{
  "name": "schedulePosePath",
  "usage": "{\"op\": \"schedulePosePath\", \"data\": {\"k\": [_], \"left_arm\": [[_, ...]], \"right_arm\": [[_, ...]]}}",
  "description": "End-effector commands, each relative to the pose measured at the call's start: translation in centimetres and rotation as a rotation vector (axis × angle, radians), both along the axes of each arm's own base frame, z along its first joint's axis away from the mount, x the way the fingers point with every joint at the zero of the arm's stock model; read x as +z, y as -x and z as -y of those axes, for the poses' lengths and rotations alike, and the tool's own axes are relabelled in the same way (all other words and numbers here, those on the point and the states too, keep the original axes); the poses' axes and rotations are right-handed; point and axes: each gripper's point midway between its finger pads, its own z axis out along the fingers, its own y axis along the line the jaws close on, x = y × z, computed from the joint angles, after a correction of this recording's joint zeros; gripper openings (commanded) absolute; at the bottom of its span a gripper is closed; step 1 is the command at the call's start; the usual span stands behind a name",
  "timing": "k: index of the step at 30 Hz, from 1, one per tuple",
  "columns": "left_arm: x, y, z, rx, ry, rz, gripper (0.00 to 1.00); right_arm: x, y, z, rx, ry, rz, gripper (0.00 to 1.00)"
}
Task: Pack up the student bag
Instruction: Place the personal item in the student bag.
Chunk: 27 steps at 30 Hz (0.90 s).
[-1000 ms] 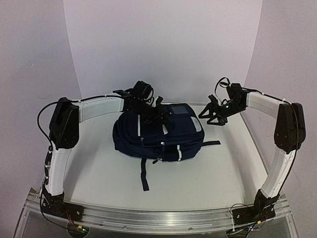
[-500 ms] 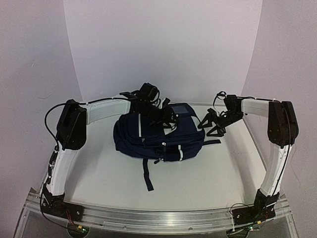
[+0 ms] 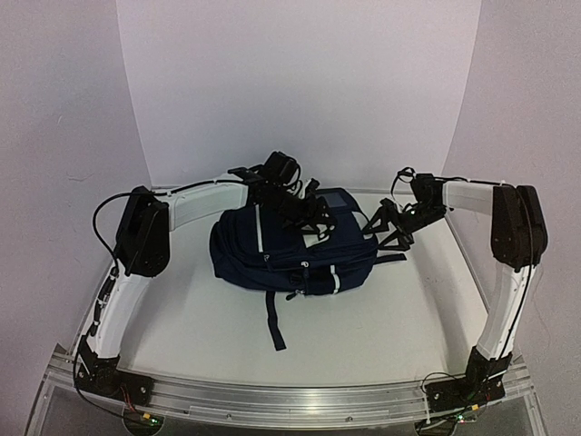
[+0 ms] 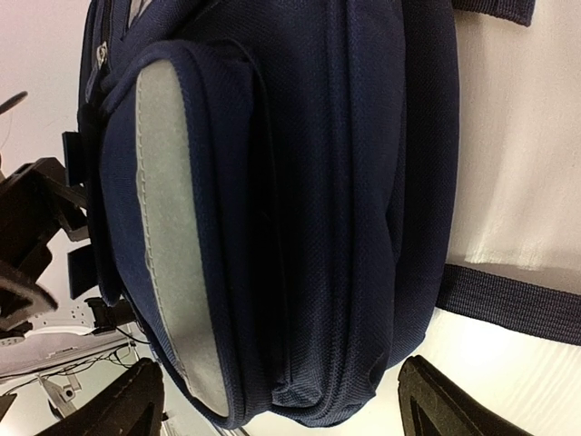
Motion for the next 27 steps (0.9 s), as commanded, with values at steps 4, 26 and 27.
{"op": "schedulePosePath", "data": {"k": [4, 26, 27], "left_arm": [[10.5, -0.7, -4.3, 0.057, 0.041, 0.116, 1.0], [-1.1, -14.3, -21.1, 0.365, -0.322, 0.132, 1.0], [-1.9, -13.9, -20.8, 0.343, -0.318, 0.116, 1.0]], "right_arm": [[4.0, 2.2, 0.0, -0.023, -0.033, 0.06, 0.97], [-1.4, 4.4, -4.0, -0.033, 0.189, 0.071, 0.98], [-2.0, 4.4, -3.9, -0.036, 0.195, 0.062, 0.98]]}}
